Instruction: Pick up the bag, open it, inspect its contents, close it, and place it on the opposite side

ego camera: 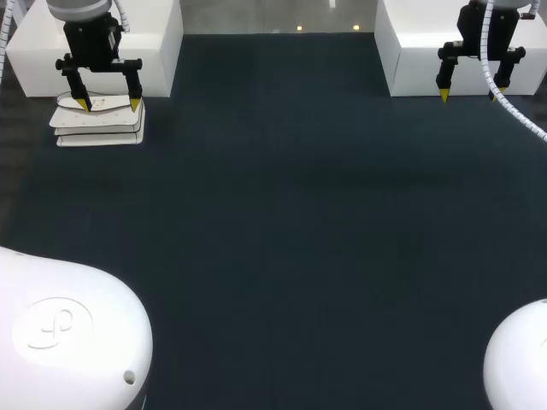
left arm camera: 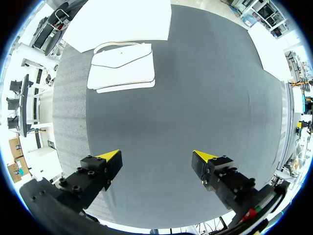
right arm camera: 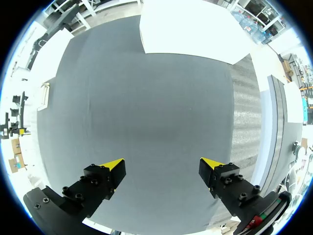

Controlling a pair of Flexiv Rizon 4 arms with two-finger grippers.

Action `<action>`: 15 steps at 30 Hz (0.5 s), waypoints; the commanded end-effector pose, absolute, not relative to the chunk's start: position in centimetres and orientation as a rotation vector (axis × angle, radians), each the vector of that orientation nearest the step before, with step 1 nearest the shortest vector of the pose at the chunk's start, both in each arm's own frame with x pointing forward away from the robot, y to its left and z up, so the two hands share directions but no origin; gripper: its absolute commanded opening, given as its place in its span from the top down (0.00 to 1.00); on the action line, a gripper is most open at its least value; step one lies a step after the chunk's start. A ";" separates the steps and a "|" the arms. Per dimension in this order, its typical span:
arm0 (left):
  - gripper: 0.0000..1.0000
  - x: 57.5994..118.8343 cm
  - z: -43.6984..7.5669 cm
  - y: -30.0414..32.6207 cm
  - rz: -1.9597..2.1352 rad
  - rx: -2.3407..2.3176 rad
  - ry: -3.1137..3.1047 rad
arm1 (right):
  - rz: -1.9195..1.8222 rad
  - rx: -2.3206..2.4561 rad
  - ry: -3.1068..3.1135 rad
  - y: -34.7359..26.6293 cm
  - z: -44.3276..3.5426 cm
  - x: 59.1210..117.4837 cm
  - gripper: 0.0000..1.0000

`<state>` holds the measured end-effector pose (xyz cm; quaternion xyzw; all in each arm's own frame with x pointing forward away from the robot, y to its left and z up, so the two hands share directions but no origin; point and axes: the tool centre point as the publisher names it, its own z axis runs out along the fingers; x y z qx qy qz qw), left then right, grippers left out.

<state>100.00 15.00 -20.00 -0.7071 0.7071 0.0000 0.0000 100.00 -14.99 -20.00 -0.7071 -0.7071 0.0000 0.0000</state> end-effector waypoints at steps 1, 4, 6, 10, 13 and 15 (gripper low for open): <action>0.00 100.0 -20.0 15.0 0.000 -2.221 2.221 | 0.000 -2.221 -2.222 -15.0 -20.0 100.0 0.00; 0.00 100.0 -20.0 15.0 0.000 -2.221 2.221 | 0.000 -2.221 -2.222 -15.0 -20.0 100.0 0.00; 0.00 100.0 -20.0 15.0 0.000 -2.221 2.221 | 0.000 -2.221 -2.222 -15.0 -20.0 100.0 0.00; 0.00 100.0 -20.0 15.0 0.000 -2.221 2.221 | 0.000 -2.221 -2.222 -15.0 -20.0 100.0 0.00; 0.00 100.0 -20.0 15.0 0.000 -2.221 2.221 | 0.000 -2.221 -2.222 -15.0 -20.0 100.0 0.00; 0.00 100.0 -20.0 15.0 -0.002 -2.217 2.230 | 0.000 -2.221 -2.222 -15.0 -20.0 100.0 0.00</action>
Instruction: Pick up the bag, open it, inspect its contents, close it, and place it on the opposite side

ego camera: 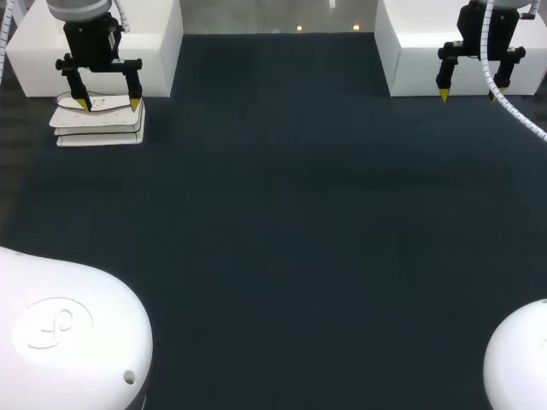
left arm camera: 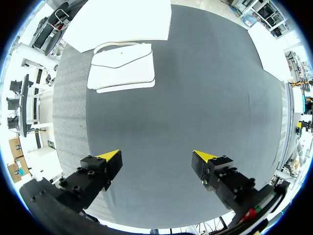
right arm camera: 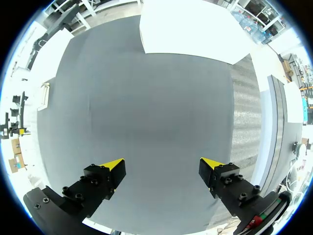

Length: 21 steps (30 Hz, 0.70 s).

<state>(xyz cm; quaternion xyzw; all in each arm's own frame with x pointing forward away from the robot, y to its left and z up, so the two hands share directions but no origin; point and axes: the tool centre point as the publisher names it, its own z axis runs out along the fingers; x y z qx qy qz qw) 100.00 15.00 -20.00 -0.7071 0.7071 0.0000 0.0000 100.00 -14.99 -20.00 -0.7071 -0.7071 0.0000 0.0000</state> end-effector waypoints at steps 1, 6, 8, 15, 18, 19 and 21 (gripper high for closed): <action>0.00 100.0 -20.0 15.0 -0.010 -2.213 2.248 | 0.000 -2.221 -2.222 -15.0 -20.0 100.0 0.00; 0.00 100.2 -20.3 15.3 -0.060 -2.217 2.314 | -0.088 -2.068 -2.449 -13.5 -19.9 100.0 0.00; 0.00 100.5 -20.4 15.7 -0.084 -2.220 2.333 | -0.126 -1.967 -2.568 -12.7 -20.0 99.8 0.00; 0.00 102.6 -21.5 18.7 -0.160 -2.259 2.359 | -0.355 -1.496 -2.942 -9.7 -21.4 99.2 0.00; 0.00 103.2 -21.7 19.8 -0.211 -2.260 2.367 | -0.449 -1.211 -3.075 -8.1 -22.4 98.8 0.00; 0.00 103.4 -21.8 20.3 -0.224 -2.271 2.362 | -0.447 -1.170 -3.100 -7.7 -22.8 98.7 0.00; 0.00 103.9 -22.0 21.1 -0.250 -2.270 2.364 | -0.495 -1.058 -3.132 -6.9 -23.6 98.6 0.00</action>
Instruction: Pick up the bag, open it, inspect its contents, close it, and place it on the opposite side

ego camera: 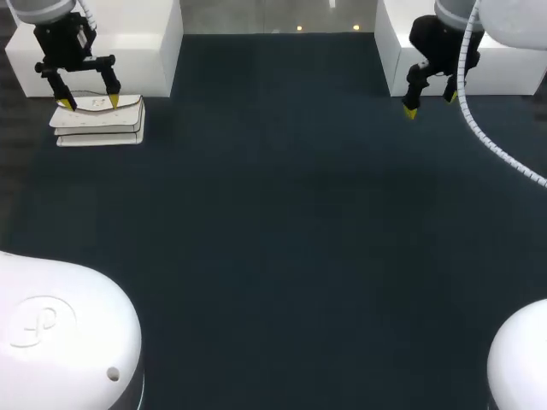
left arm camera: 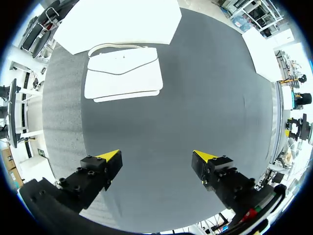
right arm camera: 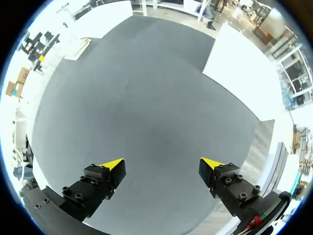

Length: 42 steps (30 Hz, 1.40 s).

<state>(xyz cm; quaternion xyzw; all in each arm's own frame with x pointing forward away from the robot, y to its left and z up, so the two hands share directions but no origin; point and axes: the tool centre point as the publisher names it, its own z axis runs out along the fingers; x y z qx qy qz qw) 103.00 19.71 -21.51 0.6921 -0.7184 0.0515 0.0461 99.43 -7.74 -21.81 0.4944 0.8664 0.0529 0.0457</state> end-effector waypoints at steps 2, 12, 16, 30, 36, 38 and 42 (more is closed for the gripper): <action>0.00 104.3 -22.1 21.7 0.245 2.058 -2.150 | 0.462 0.858 2.778 -6.2 -24.2 98.6 0.00; 0.00 105.4 -23.3 23.6 0.289 2.027 -2.114 | 0.583 0.513 2.856 -3.4 -25.4 98.5 0.00; 0.00 105.7 -23.7 24.2 0.306 2.033 -2.100 | 0.622 0.344 2.908 -2.3 -25.9 98.6 0.00; 0.00 106.3 -24.1 24.7 0.339 2.103 -2.028 | 0.649 0.171 2.978 -0.4 -26.4 98.4 0.00; 0.00 107.5 -24.8 25.2 0.340 2.122 -2.002 | 0.650 0.150 2.974 0.2 -26.5 98.5 0.00; 0.00 108.7 -25.4 25.9 0.364 2.127 -1.978 | 0.628 0.114 2.976 1.5 -27.2 98.9 0.00; 0.00 110.5 -25.8 27.4 0.383 2.128 -1.969 | 0.696 0.080 2.960 3.2 -28.7 100.0 0.00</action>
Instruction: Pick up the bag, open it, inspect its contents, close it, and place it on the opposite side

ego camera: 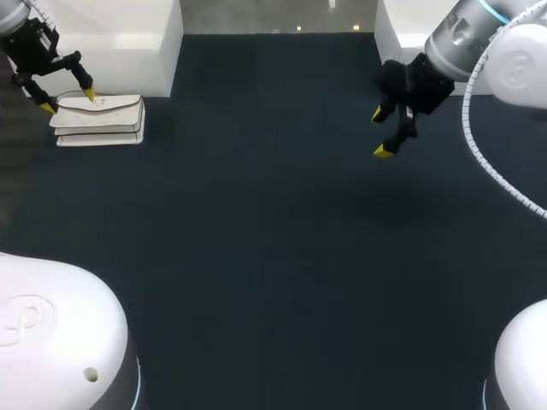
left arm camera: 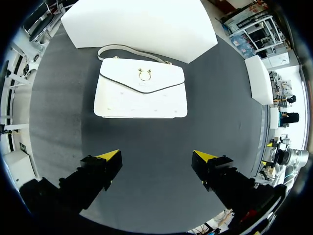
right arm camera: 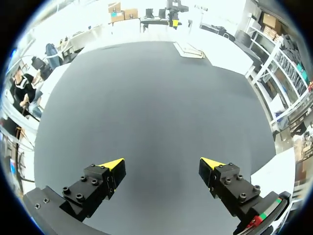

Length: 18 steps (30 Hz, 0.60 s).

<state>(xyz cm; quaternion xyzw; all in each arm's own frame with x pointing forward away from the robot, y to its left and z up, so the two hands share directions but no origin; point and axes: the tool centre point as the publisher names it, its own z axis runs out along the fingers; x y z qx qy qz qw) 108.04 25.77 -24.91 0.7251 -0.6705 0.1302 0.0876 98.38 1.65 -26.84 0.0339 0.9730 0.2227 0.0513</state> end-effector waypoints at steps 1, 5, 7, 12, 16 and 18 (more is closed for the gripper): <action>0.00 110.8 -25.8 27.9 0.403 2.116 -1.953 | 0.714 0.057 2.957 3.5 -28.9 100.3 0.00; 0.00 111.8 -26.1 29.7 0.431 2.121 -1.920 | 0.731 0.035 2.962 4.4 -30.2 101.2 0.00; 0.00 112.0 -26.3 30.3 0.447 2.122 -1.905 | 0.726 0.030 2.985 4.7 -30.8 101.5 0.00; 0.00 112.3 -26.9 31.2 0.459 2.133 -1.886 | 0.792 0.022 2.982 5.1 -31.9 102.0 0.00; 0.00 112.4 -27.2 31.6 0.473 2.155 -1.877 | 0.827 -0.018 2.985 5.9 -32.6 102.2 0.00; 0.00 112.5 -27.4 31.8 0.488 2.163 -1.868 | 0.834 -0.041 2.979 6.2 -33.0 102.3 0.00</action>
